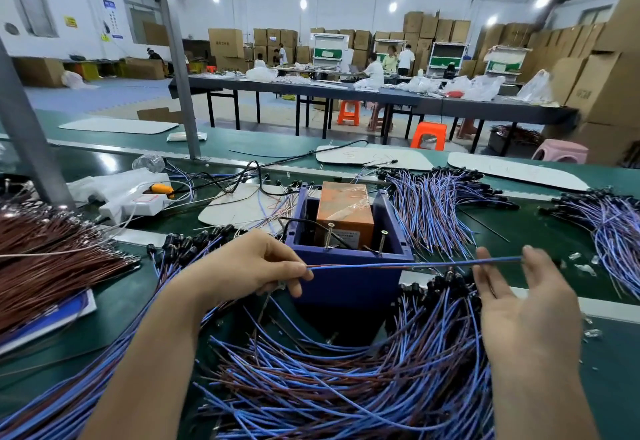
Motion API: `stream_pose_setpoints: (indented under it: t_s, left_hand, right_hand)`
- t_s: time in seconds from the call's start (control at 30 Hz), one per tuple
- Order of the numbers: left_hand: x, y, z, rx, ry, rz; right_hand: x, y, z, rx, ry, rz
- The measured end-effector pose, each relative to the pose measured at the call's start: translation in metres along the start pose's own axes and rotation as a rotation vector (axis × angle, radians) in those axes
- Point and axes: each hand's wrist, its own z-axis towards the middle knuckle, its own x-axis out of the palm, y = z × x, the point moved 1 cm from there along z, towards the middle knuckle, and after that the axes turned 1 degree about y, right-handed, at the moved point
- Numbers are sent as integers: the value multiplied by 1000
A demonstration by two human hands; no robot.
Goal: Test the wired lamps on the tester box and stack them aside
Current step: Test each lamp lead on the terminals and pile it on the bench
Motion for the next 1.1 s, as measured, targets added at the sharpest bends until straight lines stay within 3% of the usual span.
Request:
stream_pose_setpoints:
  t_s: [0.2, 0.3, 0.4, 0.47, 0.6, 0.67, 0.77, 0.93, 1.1]
  left_hand:
    - [-13, 7, -2, -28, -157, -44]
    - [-10, 2, -2, 36, -247, -209]
    - [-1, -10, -3, 96, -161, -305]
    - [6, -18, -3, 113, -91, -374]
    - [21, -26, -2, 133, 43, -481]
    - [27, -28, 0, 123, 51, -505]
    - [34, -30, 3, 76, 3, -499]
    - [39, -29, 8, 32, -100, -590]
    - [48, -31, 9, 32, 6, -659]
  right_hand:
    - [-15, 3, 9, -218, -220, -310]
    - [-18, 5, 9, -295, -25, -810]
    - [-16, -1, 6, -117, 224, -1335]
    - [-12, -7, 1, -44, 304, -1518]
    - [5, -12, -12, -130, 427, -1414]
    - [15, -16, -21, -56, 581, -1204]
    - [26, -26, -36, 49, 762, -1111]
    - [27, -29, -37, 12, 799, -1093]
    - [27, -28, -36, -9, 756, -1006]
